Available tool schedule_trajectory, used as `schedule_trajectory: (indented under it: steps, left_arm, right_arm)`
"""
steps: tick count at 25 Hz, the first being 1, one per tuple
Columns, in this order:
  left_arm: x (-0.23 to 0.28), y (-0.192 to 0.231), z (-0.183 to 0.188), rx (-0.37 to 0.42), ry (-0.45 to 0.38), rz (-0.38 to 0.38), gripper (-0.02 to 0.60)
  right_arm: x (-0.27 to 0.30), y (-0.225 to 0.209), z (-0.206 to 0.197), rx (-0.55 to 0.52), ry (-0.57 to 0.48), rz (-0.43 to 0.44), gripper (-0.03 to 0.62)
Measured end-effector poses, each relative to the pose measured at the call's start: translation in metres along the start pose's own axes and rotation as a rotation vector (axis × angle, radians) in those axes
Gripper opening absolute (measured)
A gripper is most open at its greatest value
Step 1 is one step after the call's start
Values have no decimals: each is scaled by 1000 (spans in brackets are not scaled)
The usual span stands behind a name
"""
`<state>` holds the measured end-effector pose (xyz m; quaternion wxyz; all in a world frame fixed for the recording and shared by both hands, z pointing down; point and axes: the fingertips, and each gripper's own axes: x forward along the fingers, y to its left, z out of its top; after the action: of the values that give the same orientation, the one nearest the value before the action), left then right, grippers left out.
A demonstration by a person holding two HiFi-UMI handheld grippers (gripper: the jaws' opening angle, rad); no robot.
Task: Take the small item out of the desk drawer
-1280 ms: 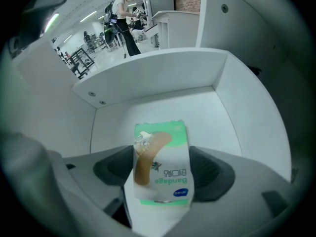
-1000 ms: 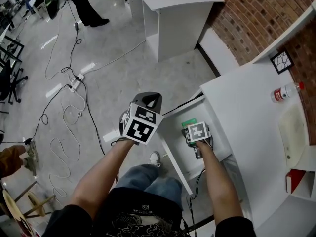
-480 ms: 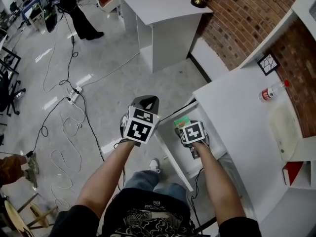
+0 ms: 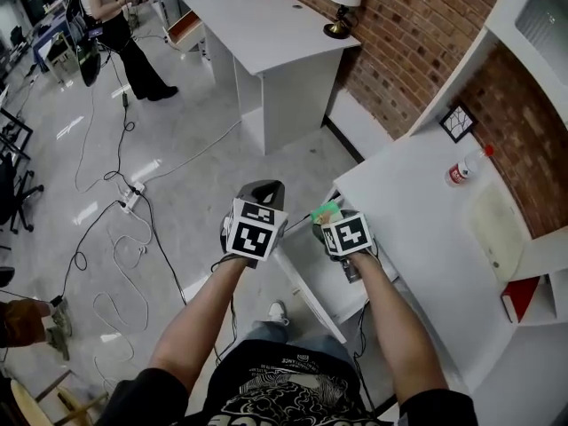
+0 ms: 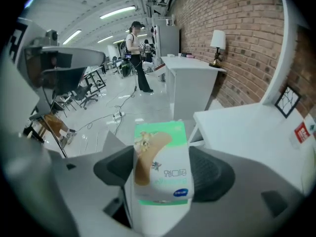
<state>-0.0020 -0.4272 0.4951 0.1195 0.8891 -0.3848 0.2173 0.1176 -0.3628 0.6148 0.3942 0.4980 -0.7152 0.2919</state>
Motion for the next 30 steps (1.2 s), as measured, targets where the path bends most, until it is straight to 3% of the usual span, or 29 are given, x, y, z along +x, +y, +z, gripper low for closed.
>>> schedule_trajectory:
  steps: [7, 17, 23, 30]
  left_arm:
    - [-7, -10, 24, 19, -13, 10, 5]
    - [-13, -44, 64, 31, -49, 69, 5]
    - [-23, -67, 91, 32, -96, 126, 5]
    - [-52, -78, 107, 6, -141, 247, 5]
  right_arm:
    - [-44, -16, 38, 21, -118, -21, 348]
    - [-125, -47, 83, 60, -365, 7, 348]
    - [-174, -63, 108, 8, -495, 25, 348]
    - [-213, -74, 119, -42, -619, 56, 348]
